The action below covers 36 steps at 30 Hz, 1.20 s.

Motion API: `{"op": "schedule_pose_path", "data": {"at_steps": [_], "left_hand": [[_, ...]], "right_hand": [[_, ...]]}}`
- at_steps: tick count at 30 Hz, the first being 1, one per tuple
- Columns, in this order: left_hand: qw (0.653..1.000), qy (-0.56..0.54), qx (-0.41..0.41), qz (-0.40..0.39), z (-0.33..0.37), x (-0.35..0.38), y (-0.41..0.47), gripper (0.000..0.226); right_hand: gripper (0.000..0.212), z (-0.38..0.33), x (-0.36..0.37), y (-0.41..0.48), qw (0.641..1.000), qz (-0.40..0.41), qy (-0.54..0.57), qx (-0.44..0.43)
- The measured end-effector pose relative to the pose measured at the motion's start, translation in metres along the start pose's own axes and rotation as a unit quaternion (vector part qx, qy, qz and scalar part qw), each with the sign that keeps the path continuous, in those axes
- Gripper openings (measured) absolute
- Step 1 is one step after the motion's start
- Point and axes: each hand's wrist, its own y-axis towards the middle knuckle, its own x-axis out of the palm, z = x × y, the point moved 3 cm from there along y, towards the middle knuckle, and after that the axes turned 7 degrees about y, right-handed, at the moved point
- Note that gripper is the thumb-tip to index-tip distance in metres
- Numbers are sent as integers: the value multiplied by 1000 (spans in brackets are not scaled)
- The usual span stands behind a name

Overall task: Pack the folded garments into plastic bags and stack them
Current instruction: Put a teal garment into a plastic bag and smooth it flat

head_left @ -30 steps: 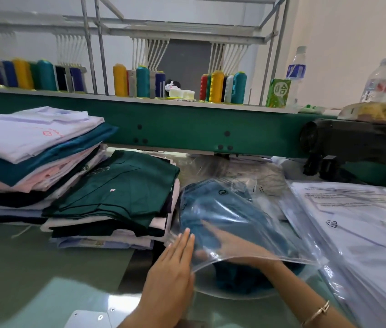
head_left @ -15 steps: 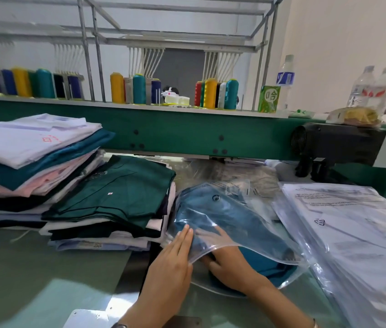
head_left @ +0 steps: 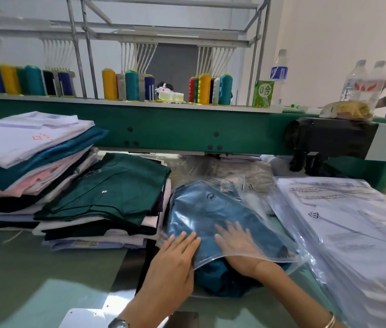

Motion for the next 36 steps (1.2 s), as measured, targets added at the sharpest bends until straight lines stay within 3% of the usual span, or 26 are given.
{"op": "schedule_pose_path", "data": {"at_steps": [2,7,13,17,20,22,25,31,36], "left_hand": [[999,17,2,-46,1,7,2,66],[988,54,12,-141,0,18,4,75],[985,70,17,-157,4,20,2,73],[990,-9,11,-142,3,14,-6,79],[981,-145,-61,-110,-4,5,-15,90],[963,-233,-131,-38,-16,-1,-12,80],[947,-268,-172,44,-37,-6,9,26],[977,-51,-198,-64,-53,5,74,20],[965,-69,-204,-147,-58,27,118,23]], "right_hand": [[56,19,4,1,995,-24,-43,83],[54,38,6,1,989,-38,-61,129],[55,36,6,7,982,13,-74,176],[55,32,1,11,968,19,-103,226],[65,23,-8,21,969,46,-140,196],[65,22,-13,28,974,86,-122,171],[65,32,-15,39,979,78,-73,172],[64,46,-13,58,978,57,-45,194],[62,43,-17,65,978,54,-60,194]]}}
